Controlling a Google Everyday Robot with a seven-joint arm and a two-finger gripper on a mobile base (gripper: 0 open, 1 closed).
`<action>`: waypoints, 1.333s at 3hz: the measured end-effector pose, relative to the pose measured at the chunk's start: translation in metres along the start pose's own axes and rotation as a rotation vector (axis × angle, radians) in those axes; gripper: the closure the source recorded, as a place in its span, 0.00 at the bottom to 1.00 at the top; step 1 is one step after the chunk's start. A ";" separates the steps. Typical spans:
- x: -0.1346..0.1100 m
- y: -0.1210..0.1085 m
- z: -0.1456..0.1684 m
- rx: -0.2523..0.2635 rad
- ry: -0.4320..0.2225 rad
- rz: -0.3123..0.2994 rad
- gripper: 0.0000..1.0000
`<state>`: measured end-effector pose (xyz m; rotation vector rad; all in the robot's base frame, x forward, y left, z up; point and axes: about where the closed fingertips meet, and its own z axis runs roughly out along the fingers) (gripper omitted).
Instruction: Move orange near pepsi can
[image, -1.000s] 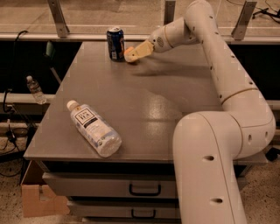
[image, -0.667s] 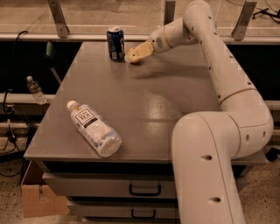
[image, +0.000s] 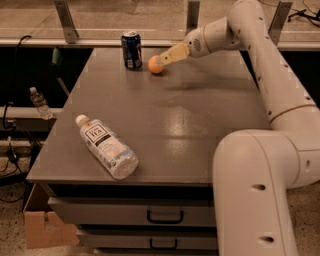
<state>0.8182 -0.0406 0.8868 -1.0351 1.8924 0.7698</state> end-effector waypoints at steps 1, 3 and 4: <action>0.004 -0.011 -0.077 0.100 -0.042 -0.017 0.00; 0.039 0.006 -0.238 0.278 -0.086 -0.101 0.00; 0.051 0.003 -0.256 0.302 -0.083 -0.101 0.00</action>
Offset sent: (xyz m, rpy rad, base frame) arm -0.1371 -0.2320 0.0844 -0.0710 -0.2469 -0.2835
